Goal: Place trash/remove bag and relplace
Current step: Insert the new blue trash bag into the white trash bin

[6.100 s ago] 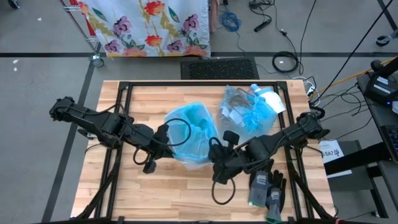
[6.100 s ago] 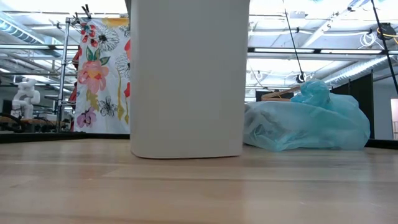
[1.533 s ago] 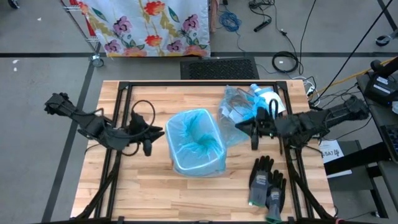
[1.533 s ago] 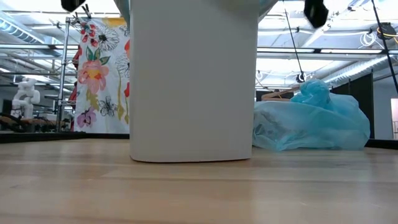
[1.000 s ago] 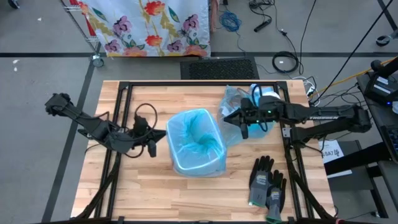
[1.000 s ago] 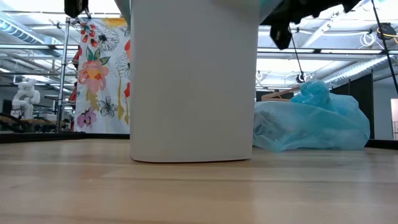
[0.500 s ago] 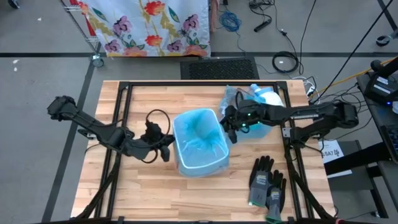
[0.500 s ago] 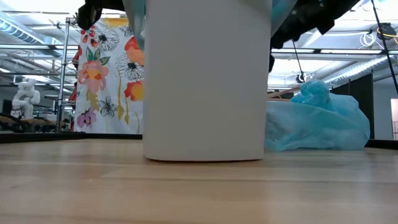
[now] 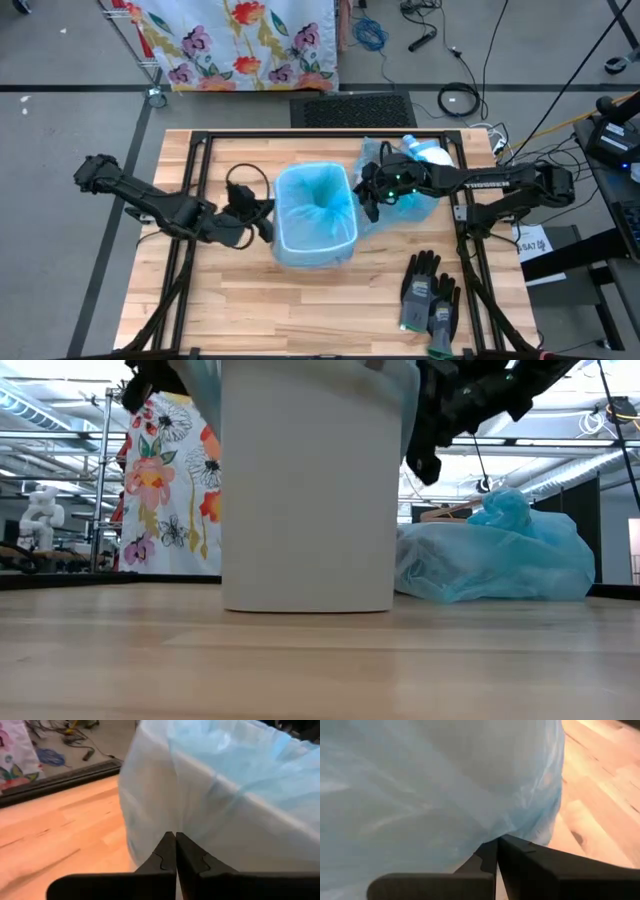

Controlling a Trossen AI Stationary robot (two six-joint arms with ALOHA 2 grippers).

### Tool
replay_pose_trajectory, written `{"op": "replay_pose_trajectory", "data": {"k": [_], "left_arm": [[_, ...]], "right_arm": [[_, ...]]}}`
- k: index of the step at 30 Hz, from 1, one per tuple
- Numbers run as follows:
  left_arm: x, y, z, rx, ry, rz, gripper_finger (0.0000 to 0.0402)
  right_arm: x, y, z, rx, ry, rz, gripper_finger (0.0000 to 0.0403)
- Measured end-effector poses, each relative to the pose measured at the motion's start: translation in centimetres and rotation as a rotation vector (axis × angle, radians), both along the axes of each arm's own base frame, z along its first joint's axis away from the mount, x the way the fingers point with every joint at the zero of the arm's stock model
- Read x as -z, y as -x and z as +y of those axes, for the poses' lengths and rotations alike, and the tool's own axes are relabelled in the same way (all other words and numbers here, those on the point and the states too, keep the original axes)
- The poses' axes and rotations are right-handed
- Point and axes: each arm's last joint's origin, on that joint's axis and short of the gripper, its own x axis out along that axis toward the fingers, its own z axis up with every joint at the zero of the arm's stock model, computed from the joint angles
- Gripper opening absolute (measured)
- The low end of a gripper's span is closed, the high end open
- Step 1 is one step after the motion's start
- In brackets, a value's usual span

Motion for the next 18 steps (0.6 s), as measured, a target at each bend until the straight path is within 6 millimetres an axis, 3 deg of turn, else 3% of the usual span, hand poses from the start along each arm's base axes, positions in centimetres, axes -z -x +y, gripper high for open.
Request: {"op": "replay_pose_trajectory", "data": {"k": [8, 12, 18], "left_arm": [[-1.4, 1.8, -0.3, 0.067, 0.042, -0.057, 0.0], [-1.8, 1.9, -1.5, 0.164, 0.095, -0.086, 0.0], [-0.5, 0.7, -3.1, 0.217, 0.098, -0.051, 0.0]], "right_arm": [[-1.8, 2.5, 0.5, 0.01, -0.02, 0.025, 0.0], [-2.4, 3.7, 1.6, -0.005, -0.055, 0.054, 0.0], [-3.4, 5.0, 3.3, 0.002, -0.054, 0.051, 0.0]]}}
